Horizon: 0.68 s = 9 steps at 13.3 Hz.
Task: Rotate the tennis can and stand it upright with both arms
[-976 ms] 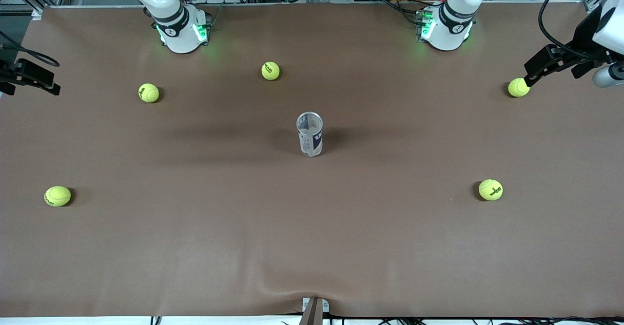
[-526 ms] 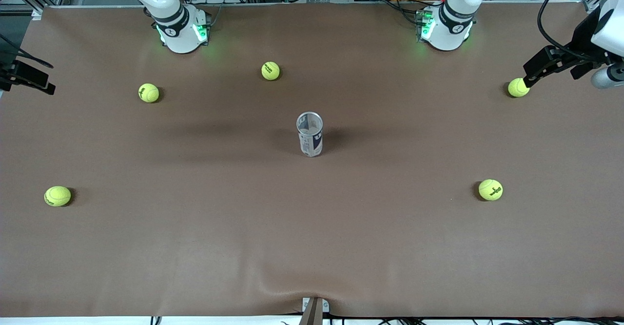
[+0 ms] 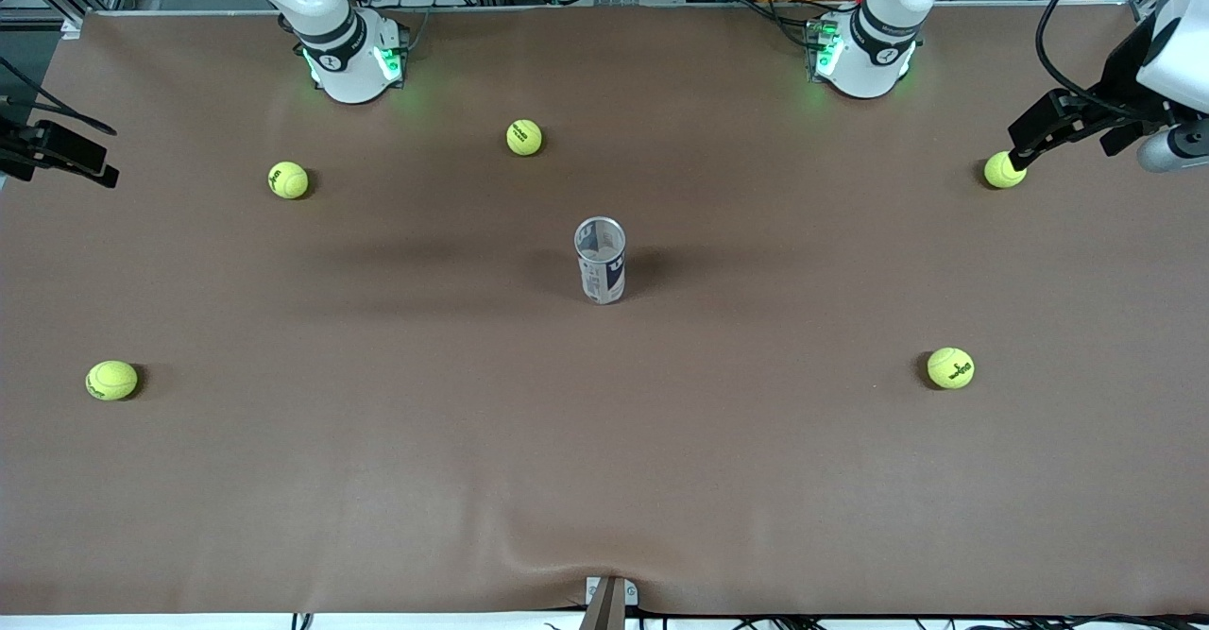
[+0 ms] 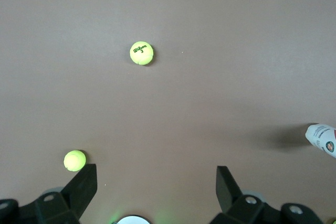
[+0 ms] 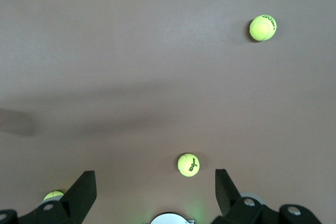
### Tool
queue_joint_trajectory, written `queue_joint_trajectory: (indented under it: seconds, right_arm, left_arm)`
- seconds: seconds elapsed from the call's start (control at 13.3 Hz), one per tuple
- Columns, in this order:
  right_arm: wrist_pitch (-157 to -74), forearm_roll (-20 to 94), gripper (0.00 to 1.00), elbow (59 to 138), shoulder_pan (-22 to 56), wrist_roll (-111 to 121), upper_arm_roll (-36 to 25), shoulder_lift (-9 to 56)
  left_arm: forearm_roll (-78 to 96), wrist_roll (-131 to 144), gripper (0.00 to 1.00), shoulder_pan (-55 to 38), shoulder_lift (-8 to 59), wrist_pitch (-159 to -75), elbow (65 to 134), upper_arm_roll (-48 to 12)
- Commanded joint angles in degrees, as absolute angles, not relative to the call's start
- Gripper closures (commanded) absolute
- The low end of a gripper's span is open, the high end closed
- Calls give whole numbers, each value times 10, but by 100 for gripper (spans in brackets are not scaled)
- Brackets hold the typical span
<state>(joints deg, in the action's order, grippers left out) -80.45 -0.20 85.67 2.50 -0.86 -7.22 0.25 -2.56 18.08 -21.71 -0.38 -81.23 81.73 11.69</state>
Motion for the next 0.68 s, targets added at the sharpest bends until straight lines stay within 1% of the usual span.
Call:
queue_joint_trajectory:
  seconds: [0.0, 0.08, 0.23, 0.6]
  right_arm:
    - [-823, 1, 0, 878, 24, -20, -74, -12]
    - [-824, 1, 0, 878, 23, -20, -74, -11]
    - [-824, 1, 0, 877, 27, -20, -74, -12]
    - [-823, 1, 0, 878, 30, -20, -73, -11]
  left_arm:
    - [-30, 175, 0, -213, -3, -823, 820, 111]
    - [-29, 171, 0, -199, -2, -823, 820, 100]
    - [-12, 169, 0, -123, -2, -823, 821, 26]
    - [-10, 169, 0, -80, -4, -822, 825, -13]
